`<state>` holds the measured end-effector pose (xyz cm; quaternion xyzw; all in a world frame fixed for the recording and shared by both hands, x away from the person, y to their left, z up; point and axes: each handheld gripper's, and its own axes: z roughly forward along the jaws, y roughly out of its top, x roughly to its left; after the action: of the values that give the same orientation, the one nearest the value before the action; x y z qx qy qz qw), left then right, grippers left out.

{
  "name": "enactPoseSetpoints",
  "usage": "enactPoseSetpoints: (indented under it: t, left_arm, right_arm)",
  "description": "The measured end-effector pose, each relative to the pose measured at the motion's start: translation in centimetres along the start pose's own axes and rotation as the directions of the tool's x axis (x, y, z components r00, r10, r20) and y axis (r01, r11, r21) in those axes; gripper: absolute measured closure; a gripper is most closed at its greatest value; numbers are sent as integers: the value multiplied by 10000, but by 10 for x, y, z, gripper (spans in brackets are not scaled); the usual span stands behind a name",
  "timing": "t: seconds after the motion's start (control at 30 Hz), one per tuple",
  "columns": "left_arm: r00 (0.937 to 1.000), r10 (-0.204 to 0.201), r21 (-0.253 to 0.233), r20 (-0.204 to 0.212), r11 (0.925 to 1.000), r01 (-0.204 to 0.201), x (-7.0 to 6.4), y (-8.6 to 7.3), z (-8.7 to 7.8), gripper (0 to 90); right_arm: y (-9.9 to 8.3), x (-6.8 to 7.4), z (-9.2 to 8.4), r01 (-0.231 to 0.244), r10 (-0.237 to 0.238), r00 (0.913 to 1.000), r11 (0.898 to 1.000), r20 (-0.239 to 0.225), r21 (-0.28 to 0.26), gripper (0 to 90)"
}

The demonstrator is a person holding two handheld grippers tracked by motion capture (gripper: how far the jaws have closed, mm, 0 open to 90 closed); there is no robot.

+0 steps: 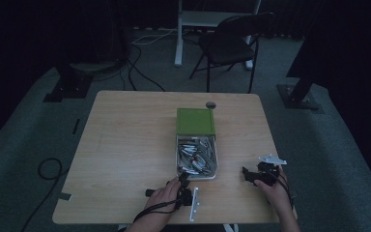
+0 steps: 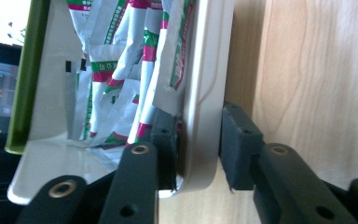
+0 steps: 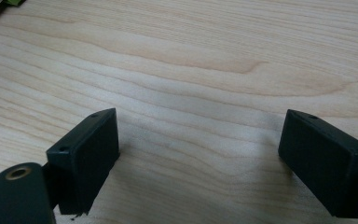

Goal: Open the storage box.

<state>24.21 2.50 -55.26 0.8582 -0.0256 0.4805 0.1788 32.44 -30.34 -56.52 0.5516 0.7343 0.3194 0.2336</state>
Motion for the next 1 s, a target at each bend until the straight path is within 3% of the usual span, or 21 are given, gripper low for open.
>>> enactPoseSetpoints:
  t: [0.07,0.13,0.17,0.23,0.3,0.33,0.4,0.43,0.5,0.6,0.7,0.77,0.83,0.9,0.93,0.97,1.0]
  left_arm:
    - [9977,-605,-182,309,9980,611,4,-1,-3,683]
    - [9941,-934,-329,553,9949,953,8,-3,-6,681]
    - [9890,-1279,-413,741,9905,1312,10,-4,-8,674]
    - [9822,-1585,-557,1011,9848,1646,13,-6,-11,672]
    - [9578,-2402,-867,1580,9628,2558,16,-8,-14,662]
    - [9562,-2439,-886,1620,9615,2603,17,-10,-16,655]
    - [9421,-2821,-974,1814,9481,3027,19,-13,-18,654]
    - [9385,-2919,-992,1845,9445,3133,20,-15,-19,654]
    - [9194,-3344,-1061,2070,9265,3609,22,-19,-22,654]
    - [9026,-3679,-1238,2234,9078,4007,28,-23,-27,654]
    - [8782,-4059,-1490,2529,8806,4499,31,-28,-33,654]
    - [8581,-4392,-1498,2661,8605,4869,33,-33,-36,654]
    - [8479,-4578,-1443,2675,8510,5050,34,-39,-38,654]
    - [8339,-4820,-1468,2690,8351,5301,36,-46,-41,654]
    - [8317,-4885,-1449,2638,8324,5348,37,-50,-42,653]
    - [8253,-4991,-1426,2639,8261,5452,38,-53,-43,652]
    - [8151,-5180,-1396,2595,8150,5624,40,-58,-44,641]
  right_arm:
    - [0,0,0,-6,6,10000,10000,-2,-3,118]
    - [0,0,0,7,-7,10000,10000,-1,3,117]
    - [0,0,0,6,-6,10000,10000,0,2,117]
    - [0,0,0,10,-10,10000,10000,0,1,118]
    - [0,0,0,5,-5,10000,10000,-2,2,118]
    - [0,0,0,16,-16,10000,10000,1,0,118]
    - [0,0,0,8,-8,10000,10000,0,3,117]
    - [0,0,0,7,-7,10000,10000,1,1,118]
    - [0,0,0,7,-7,10000,10000,0,1,118]
    - [0,0,0,7,-7,10000,10000,0,1,117]
    - [0,0,0,7,-7,10000,10000,0,1,118]
    - [0,0,0,8,-8,10000,10000,0,1,117]
    - [0,0,0,8,-8,10000,10000,0,1,118]
    - [0,0,0,10,-10,10000,10000,3,2,117]
    - [0,0,0,10,-10,10000,10000,2,1,117]
    - [0,0,0,12,-12,10000,10000,2,1,118]
    - [0,0,0,10,-10,10000,10000,1,-1,117]
